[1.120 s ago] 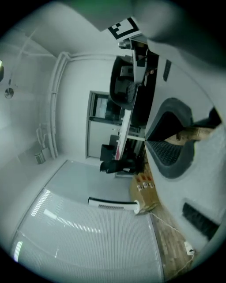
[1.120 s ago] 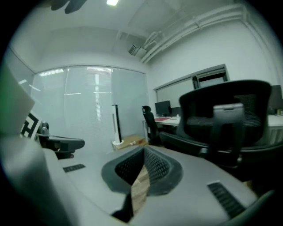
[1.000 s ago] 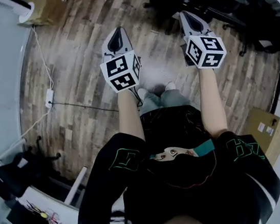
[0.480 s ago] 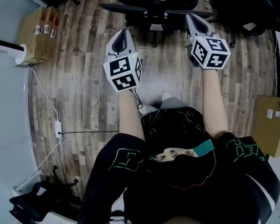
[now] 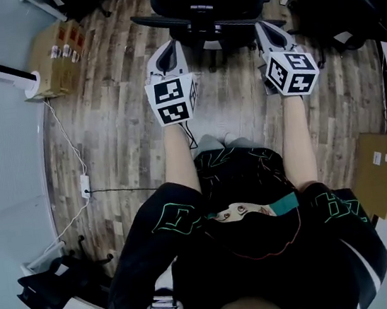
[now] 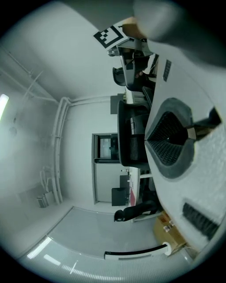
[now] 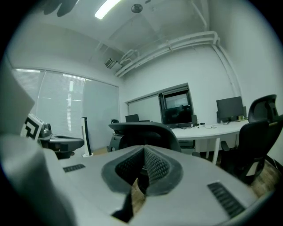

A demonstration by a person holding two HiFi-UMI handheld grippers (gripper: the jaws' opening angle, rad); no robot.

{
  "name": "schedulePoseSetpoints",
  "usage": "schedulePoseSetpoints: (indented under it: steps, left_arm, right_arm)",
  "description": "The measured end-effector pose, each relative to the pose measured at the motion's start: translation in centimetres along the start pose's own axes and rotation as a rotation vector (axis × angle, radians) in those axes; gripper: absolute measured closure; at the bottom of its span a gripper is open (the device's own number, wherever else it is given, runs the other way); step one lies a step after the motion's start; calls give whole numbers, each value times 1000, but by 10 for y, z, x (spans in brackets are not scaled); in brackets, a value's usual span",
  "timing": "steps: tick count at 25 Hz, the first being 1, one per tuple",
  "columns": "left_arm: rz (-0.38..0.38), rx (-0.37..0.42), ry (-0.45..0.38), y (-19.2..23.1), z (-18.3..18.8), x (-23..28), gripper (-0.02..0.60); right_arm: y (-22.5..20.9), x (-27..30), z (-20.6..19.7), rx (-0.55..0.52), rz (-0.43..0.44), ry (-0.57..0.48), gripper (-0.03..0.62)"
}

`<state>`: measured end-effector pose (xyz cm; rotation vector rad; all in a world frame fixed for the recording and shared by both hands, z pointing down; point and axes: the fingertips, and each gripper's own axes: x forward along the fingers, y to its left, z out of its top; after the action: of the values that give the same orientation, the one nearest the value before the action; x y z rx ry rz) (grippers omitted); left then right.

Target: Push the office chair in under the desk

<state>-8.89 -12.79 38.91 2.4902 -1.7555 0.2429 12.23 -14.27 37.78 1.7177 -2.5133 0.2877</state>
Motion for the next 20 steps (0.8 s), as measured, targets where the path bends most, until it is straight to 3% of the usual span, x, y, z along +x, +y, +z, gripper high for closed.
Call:
schedulePoseSetpoints:
  steps: [6, 11, 13, 16, 20]
  left_arm:
    - [-85, 126, 58, -1, -10, 24, 572]
    - [-154, 327, 142, 2, -35, 49, 572]
    - [-179, 361, 158, 7, -43, 56, 572]
    - [-212, 396, 171, 15, -50, 66, 572]
    - [-254, 521, 167, 13, -47, 82, 572]
  right_arm:
    - [-2, 10, -7, -7, -50, 31, 589]
    - [11, 27, -28, -18, -71, 81, 589]
    - [13, 31, -35, -17, -86, 110, 589]
    - [17, 37, -40, -79, -108, 156, 589]
    - [25, 45, -46, -257, -108, 215, 588]
